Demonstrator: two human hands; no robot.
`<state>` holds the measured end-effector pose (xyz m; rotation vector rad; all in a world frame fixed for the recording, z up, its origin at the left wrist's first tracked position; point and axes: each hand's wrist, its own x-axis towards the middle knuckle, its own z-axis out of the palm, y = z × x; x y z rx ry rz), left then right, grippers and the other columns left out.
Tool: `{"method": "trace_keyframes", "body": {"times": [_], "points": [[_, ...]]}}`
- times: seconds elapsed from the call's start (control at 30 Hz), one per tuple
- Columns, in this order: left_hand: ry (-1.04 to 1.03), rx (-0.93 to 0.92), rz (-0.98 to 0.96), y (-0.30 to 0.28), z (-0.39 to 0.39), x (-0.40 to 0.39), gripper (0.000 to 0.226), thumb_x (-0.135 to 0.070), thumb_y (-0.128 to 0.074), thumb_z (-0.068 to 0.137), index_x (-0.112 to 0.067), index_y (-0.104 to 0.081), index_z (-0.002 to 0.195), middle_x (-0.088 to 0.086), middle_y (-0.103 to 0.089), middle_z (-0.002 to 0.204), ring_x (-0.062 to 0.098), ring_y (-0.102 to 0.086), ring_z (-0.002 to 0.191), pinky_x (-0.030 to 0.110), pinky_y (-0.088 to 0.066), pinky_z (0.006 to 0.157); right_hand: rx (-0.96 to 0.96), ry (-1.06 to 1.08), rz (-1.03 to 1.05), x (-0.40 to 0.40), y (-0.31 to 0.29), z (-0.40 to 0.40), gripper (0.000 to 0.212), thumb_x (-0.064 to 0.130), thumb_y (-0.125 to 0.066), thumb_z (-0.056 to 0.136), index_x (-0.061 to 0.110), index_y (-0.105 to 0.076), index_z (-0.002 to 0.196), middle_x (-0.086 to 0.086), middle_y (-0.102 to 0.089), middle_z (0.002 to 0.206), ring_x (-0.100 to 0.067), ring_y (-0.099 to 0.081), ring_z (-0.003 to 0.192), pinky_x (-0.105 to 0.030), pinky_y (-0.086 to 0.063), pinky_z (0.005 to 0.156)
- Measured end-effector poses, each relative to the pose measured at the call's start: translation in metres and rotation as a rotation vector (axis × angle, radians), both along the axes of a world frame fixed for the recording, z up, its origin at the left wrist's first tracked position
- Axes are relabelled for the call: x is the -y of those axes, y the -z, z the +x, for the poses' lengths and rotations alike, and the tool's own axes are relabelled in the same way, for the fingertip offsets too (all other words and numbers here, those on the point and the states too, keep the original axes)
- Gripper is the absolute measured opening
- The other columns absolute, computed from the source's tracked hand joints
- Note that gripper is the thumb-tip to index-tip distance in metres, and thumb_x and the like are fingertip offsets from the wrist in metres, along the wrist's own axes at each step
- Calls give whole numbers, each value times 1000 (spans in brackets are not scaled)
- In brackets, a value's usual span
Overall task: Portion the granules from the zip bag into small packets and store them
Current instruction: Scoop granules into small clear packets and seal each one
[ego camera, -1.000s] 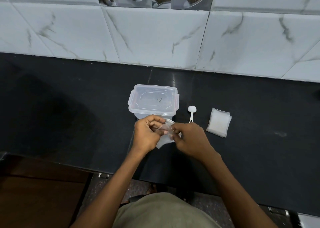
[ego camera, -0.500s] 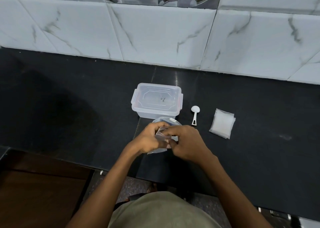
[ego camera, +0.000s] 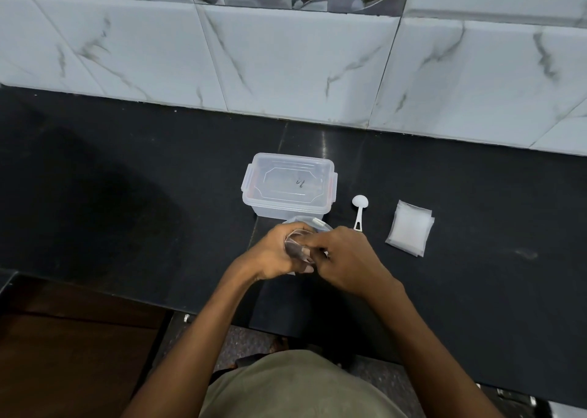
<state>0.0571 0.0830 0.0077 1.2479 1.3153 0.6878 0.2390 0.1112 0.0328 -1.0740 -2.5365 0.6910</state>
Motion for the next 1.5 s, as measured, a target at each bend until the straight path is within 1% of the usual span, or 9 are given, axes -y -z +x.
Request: {"method": "trace_keyframes", "body": {"times": [0.1,0.2,0.4,0.57,0.77,0.97,1.1,1.27,1.5], "points": [[41,-62,-46,2,-2,-1,44,8,-83,71,-16,-67,105,17,-71,90,19,-71,77,53,-62,80,22,22,3,-6,2,2,38,21,-57,90,42,-74,117,1,-75,82,-24,-64,73,-32,-47,65],[47,-78,-36,1,-7,-1,42,-2,-87,68,-14,-69,104,14,-74,96,23,-73,88,49,-60,89,-72,64,-123,-12,4,5,33,20,-63,94,40,-75,118,9,-78,91,-10,-64,74,-30,-50,70],[67,199,-43,-8,-5,2,48,18,-74,78,-6,-63,118,20,-73,101,29,-71,96,39,-58,88,-216,-8,-317,-13,-5,3,16,25,-58,101,30,-73,95,12,-71,70,-11,-69,70,-42,-56,77],[50,192,-45,-5,-6,-1,53,15,-80,70,6,-61,119,24,-70,97,33,-69,91,52,-57,92,-186,7,-361,-13,1,0,28,30,-53,101,42,-63,124,15,-75,109,-5,-69,102,-41,-55,94],[53,164,-14,-6,-8,-2,48,18,-77,74,-2,-64,116,11,-71,104,26,-70,98,39,-58,87,-214,-7,-341,-12,1,-2,28,37,-69,90,41,-73,117,23,-76,108,-1,-71,99,-40,-57,91],[-153,67,41,-1,-7,1,40,4,-83,75,-12,-71,110,4,-76,107,21,-72,104,40,-57,95,-752,348,-342,-18,9,-2,14,0,-68,90,9,-80,91,3,-77,86,-10,-71,74,-29,-56,66],[-282,31,93,-1,-11,6,34,5,-82,77,-8,-71,106,-16,-73,86,4,-69,84,20,-53,79,-317,789,-98,-49,55,13,12,14,-70,89,14,-76,99,-2,-73,95,-18,-68,87,-32,-52,77],[-381,32,126,2,-10,8,32,9,-80,77,-7,-71,103,-15,-70,74,4,-67,75,20,-54,74,144,746,-159,-70,86,17,43,24,-69,91,5,-59,128,-17,-55,121,-35,-50,114,-43,-45,89],[-408,11,128,8,-13,12,33,5,-82,75,-14,-72,100,-4,-68,77,12,-66,76,29,-58,75,197,722,-52,-64,102,10,13,1,-60,79,-5,-61,91,-22,-59,102,-39,-53,99,-36,-35,69]]}}
